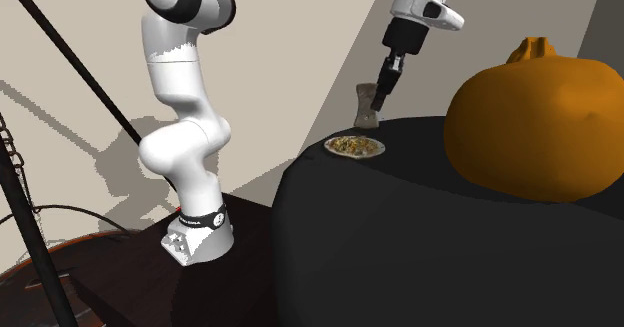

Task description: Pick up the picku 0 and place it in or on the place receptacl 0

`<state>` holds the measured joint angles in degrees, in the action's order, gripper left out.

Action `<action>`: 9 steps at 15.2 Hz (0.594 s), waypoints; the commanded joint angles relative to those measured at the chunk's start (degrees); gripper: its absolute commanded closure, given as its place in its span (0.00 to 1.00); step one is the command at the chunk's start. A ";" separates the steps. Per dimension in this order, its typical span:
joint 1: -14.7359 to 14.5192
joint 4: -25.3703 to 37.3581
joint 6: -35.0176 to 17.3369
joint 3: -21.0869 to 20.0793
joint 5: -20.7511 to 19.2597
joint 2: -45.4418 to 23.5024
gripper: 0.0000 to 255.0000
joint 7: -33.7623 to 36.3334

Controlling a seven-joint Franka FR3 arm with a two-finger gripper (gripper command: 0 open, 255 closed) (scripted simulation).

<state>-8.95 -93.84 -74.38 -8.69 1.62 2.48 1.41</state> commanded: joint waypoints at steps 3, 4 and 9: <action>-2.53 -1.21 -0.40 -2.76 1.92 1.01 1.00 5.54; -3.18 -1.15 -0.42 -3.48 2.38 1.02 1.00 6.96; -6.47 0.14 -0.52 -7.14 4.42 0.17 1.00 14.18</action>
<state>-14.75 -93.57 -74.57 -15.10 5.62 2.73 14.06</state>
